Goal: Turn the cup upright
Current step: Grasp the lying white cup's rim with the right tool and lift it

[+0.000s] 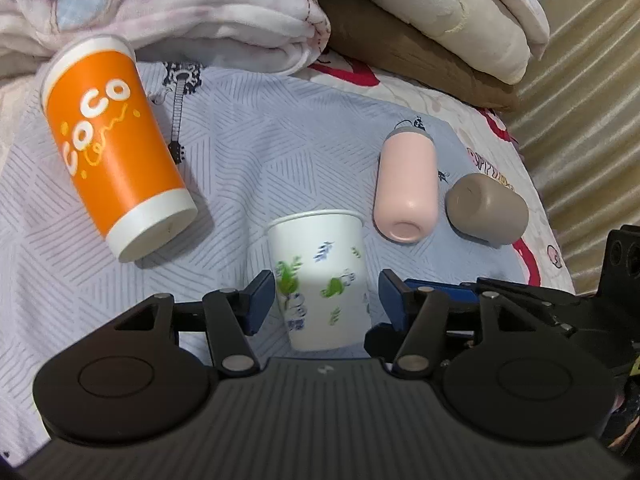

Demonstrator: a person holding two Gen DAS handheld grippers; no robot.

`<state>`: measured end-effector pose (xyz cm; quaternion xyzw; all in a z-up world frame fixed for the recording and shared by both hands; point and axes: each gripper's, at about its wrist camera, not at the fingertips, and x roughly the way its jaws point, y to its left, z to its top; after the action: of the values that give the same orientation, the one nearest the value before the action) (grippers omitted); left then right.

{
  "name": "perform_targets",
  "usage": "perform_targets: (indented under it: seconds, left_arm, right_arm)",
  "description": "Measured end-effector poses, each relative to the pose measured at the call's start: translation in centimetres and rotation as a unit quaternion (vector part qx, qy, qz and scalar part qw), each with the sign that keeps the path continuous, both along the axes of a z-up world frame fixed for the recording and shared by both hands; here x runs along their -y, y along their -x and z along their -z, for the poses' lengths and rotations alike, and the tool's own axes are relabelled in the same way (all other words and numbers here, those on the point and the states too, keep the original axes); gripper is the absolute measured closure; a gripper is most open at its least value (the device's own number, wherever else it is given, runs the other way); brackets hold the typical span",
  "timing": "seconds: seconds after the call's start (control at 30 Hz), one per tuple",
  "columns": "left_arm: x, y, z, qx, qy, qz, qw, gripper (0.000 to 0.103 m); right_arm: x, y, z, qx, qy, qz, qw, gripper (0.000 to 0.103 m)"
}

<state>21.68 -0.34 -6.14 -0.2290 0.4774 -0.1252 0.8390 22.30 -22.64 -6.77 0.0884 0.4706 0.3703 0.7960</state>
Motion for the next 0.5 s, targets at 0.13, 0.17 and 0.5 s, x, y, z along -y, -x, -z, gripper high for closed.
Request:
perform_targets:
  seconds: [0.13,0.17,0.5]
  left_arm:
    - [-0.3,-0.8,1.6,-0.014,0.012,-0.006,0.9998,0.048]
    - [-0.4,-0.9,1.9,-0.015,0.015,-0.007,0.9997,0.048]
    - [-0.8,-1.2,2.5,0.001,0.034,0.026,0.9991,0.049]
  right_arm:
    - [-0.7,-0.8,1.2,-0.018,-0.004,-0.01,1.0,0.026]
    - [-0.9,-1.1,1.8,-0.028,-0.009,-0.009,1.0,0.026]
    - [-2.4,-1.4,3.0,-0.024,-0.001,-0.017,1.0,0.036]
